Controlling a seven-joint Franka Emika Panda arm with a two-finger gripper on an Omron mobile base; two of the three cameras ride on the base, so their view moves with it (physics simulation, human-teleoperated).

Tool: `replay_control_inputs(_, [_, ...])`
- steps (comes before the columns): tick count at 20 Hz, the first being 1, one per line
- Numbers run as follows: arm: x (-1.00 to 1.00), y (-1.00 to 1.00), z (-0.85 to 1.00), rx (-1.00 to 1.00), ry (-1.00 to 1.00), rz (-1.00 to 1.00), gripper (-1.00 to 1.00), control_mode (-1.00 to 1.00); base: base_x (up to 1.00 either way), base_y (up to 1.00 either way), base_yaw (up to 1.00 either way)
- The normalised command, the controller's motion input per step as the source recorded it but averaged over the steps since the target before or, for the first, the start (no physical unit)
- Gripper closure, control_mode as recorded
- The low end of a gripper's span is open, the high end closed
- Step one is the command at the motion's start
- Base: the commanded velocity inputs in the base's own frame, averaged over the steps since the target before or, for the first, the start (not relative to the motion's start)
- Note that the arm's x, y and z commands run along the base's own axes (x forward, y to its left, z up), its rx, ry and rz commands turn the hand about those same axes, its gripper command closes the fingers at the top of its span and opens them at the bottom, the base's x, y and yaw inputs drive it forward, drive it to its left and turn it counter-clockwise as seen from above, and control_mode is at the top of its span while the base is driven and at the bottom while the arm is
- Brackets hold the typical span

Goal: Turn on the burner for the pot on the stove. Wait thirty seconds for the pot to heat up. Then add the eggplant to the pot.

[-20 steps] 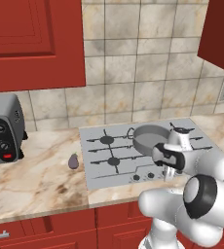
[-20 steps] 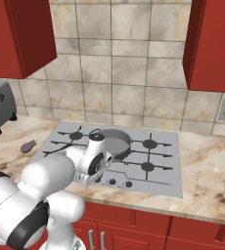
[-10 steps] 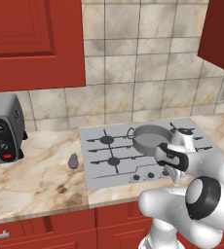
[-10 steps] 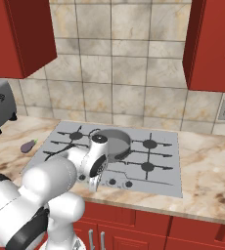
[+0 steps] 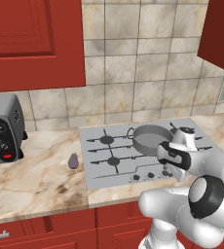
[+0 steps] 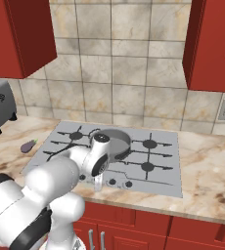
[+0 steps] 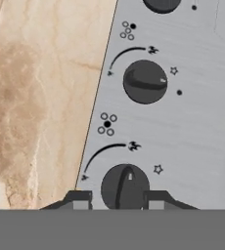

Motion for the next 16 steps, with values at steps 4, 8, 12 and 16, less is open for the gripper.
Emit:
replay_control_inputs(4, [0.0, 0.01, 0.61, 0.0, -0.05, 0.0, -1.0, -1.0, 0.0, 0.0, 0.0])
replay_control_inputs(8, [0.0, 0.03, 0.97, 0.0, -0.04, 0.0, -1.0, -1.0, 0.0, 0.0, 0.0])
replay_control_inputs(12, [-0.52, 0.01, 0.65, 0.0, 0.0, 0.0, -1.0, -1.0, 0.0, 0.0, 0.0])
replay_control_inputs(16, [-1.0, -0.11, 0.34, 0.03, 0.0, -0.01, -1.0, -1.0, 0.0, 0.0, 0.0])
